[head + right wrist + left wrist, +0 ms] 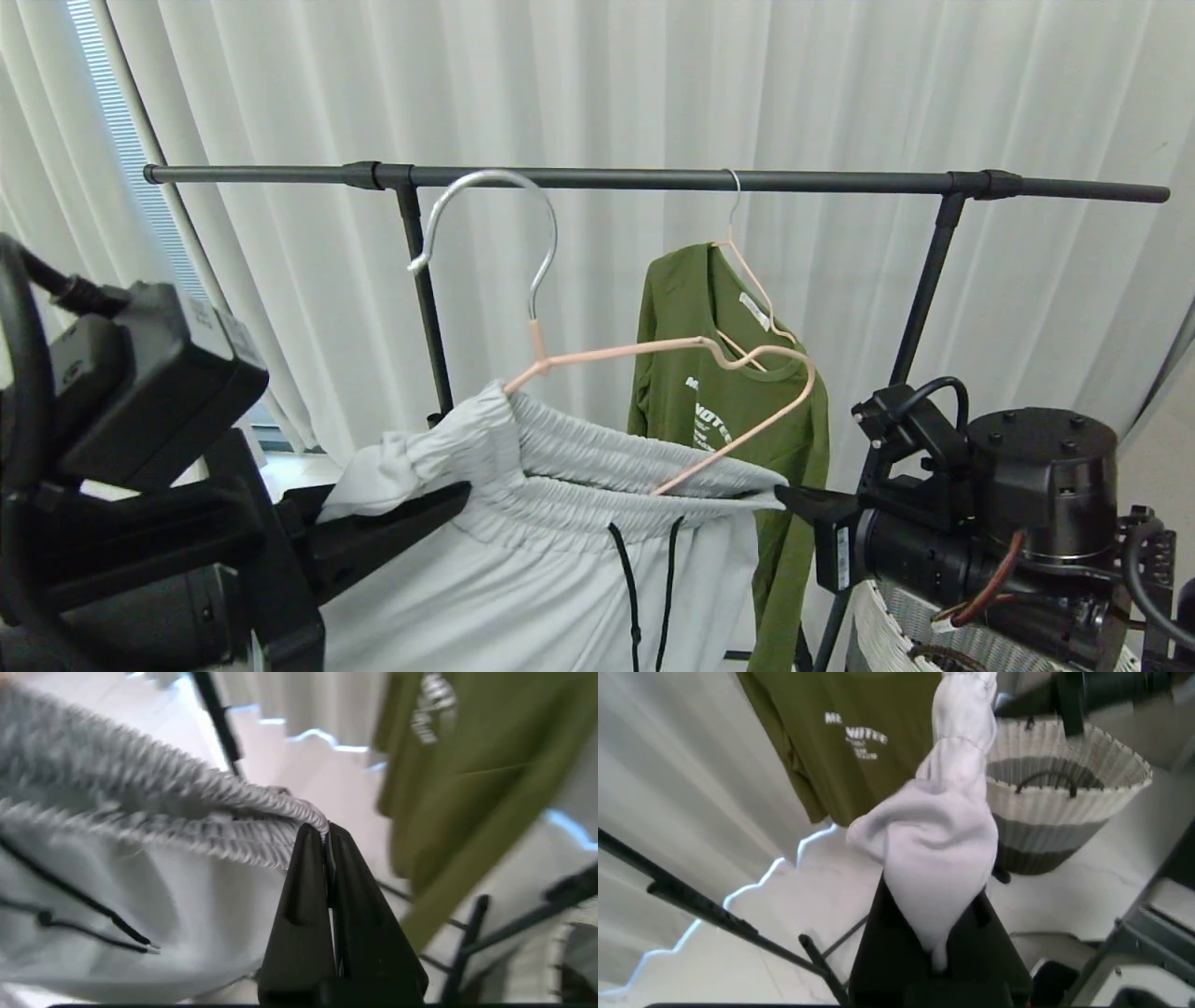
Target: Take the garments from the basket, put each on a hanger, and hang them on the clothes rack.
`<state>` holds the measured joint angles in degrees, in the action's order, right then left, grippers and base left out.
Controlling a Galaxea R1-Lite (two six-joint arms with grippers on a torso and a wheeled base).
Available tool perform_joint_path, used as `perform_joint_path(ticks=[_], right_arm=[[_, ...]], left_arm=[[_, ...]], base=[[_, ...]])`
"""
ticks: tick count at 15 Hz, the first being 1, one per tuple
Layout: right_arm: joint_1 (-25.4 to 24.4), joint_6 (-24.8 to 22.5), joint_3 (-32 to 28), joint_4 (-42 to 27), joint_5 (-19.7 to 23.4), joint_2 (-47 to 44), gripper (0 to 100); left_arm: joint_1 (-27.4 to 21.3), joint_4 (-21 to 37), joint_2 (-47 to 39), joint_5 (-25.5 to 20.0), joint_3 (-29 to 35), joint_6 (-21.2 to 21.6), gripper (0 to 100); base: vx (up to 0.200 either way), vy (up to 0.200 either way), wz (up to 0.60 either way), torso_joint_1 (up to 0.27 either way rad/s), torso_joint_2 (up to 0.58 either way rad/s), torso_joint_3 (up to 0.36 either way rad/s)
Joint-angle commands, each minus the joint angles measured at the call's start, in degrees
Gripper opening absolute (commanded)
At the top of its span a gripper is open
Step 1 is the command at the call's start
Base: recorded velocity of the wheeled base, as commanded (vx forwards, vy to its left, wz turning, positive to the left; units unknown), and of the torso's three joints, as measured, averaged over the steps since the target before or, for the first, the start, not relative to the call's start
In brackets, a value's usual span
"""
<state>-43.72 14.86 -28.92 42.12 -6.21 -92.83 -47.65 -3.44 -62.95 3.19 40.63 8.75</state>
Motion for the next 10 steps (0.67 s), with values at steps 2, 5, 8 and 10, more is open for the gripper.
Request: perform_joint_path(ticks=[2,5,8,10], right_arm=[[3.99,-1.06,0.00,-0.02,0.05,0.72,0],[5.31,-1.68,0.00,-0.28,0.84,1.60,0],[5.31,-2.03,0.09,-0.37,0.84,2.13,0],[5.31,-2.03,0.09,-0.63,0.93,2.66,0]], left_arm=[[-0.16,0.01,3.89,-0.65,-3.89,0.12,0],[-0.77,0.10,5.82,-2.49,-9.78,2.15,0],[-0.77,0.10,6.00,-3.11,-14.00,2.32,0],[-0.86,0.19,6.26,-5.04,-15.85,3.02,0]], base=[[0.000,0.000,0.00,0.000,0.00,0.000],[0.000,0.000,0.00,0.000,0.00,0.000],[0.000,0.000,0.00,0.000,0.00,0.000],[0.000,0.000,0.00,0.000,0.00,0.000]])
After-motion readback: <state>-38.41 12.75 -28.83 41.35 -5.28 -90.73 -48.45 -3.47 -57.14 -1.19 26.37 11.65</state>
